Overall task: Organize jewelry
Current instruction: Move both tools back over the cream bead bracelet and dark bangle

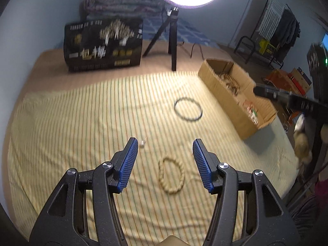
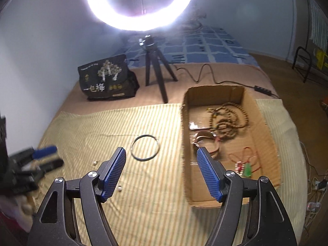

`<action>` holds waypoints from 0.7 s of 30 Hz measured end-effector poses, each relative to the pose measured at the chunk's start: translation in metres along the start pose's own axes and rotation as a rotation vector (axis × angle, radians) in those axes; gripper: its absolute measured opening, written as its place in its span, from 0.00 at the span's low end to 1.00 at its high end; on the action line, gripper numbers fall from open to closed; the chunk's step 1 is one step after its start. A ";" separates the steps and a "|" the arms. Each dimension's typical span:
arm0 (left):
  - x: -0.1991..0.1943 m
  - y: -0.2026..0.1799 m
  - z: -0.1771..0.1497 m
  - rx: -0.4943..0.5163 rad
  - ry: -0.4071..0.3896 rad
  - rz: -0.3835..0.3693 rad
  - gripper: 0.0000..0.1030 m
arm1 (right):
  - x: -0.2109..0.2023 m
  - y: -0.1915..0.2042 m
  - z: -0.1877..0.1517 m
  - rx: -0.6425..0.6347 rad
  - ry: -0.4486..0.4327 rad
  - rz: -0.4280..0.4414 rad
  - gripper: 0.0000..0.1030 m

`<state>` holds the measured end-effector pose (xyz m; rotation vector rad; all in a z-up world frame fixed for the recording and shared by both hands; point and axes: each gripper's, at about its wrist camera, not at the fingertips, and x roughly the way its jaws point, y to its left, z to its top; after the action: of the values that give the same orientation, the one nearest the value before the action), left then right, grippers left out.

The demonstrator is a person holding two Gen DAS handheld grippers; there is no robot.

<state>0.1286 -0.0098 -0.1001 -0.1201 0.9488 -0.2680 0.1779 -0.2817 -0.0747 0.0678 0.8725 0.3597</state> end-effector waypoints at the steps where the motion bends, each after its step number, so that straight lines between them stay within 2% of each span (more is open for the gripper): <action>1: 0.003 0.000 -0.002 -0.003 0.010 -0.003 0.55 | 0.005 0.003 0.000 -0.002 0.010 0.004 0.69; 8: 0.018 -0.001 -0.034 0.001 0.073 -0.040 0.55 | 0.031 0.026 -0.001 -0.033 0.064 0.019 0.69; 13: 0.032 -0.010 -0.050 0.039 0.120 -0.038 0.56 | 0.053 0.040 -0.004 -0.087 0.111 0.004 0.69; 21: 0.049 -0.008 -0.049 0.030 0.121 -0.011 0.55 | 0.086 0.046 -0.007 -0.105 0.173 -0.019 0.69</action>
<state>0.1144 -0.0302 -0.1650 -0.0819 1.0646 -0.3020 0.2101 -0.2101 -0.1338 -0.0701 1.0230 0.3969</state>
